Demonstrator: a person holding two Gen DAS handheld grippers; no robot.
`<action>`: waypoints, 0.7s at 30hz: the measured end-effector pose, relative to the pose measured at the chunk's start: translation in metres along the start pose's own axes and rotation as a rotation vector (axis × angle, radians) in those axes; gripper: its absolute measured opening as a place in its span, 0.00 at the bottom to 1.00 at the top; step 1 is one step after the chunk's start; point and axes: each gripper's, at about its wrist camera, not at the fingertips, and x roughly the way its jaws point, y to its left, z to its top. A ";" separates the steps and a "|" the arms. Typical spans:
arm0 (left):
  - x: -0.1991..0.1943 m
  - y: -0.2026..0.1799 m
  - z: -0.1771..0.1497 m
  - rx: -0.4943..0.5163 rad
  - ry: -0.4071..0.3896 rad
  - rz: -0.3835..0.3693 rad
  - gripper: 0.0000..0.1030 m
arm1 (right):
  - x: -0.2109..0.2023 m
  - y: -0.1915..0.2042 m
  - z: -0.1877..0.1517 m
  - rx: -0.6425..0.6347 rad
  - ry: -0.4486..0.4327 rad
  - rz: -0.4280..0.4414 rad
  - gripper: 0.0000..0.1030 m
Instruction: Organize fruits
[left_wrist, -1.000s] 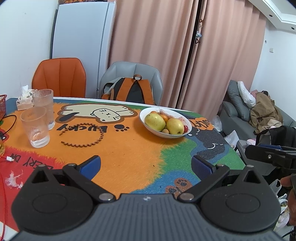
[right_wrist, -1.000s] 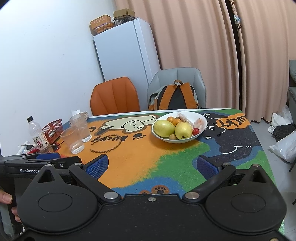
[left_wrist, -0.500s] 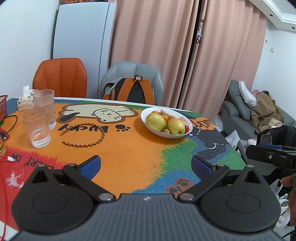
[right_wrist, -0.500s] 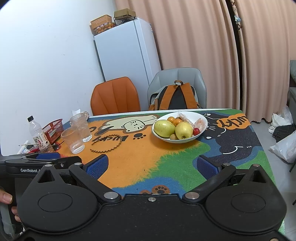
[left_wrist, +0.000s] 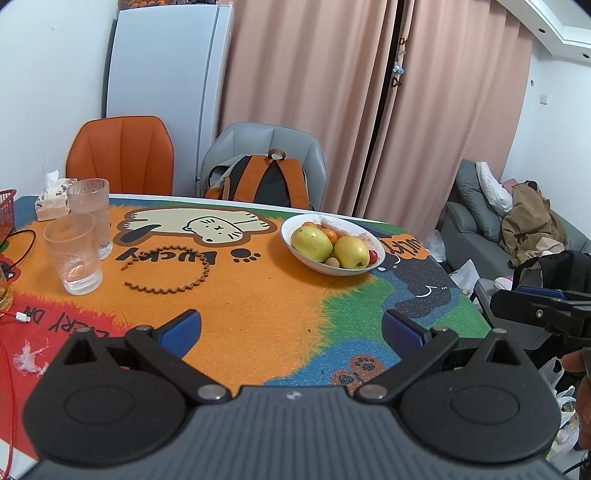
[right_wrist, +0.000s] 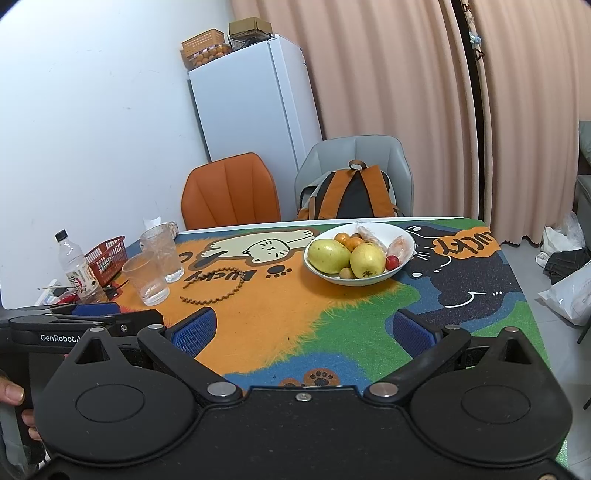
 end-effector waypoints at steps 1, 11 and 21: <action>0.000 0.000 0.000 0.001 0.000 -0.001 1.00 | 0.000 0.000 0.000 0.000 0.000 0.000 1.00; 0.000 -0.002 0.000 0.026 0.005 0.013 1.00 | 0.001 0.002 0.000 -0.002 0.005 -0.002 1.00; 0.001 -0.002 0.000 0.029 0.008 0.000 1.00 | -0.001 0.002 0.000 -0.005 0.006 0.002 1.00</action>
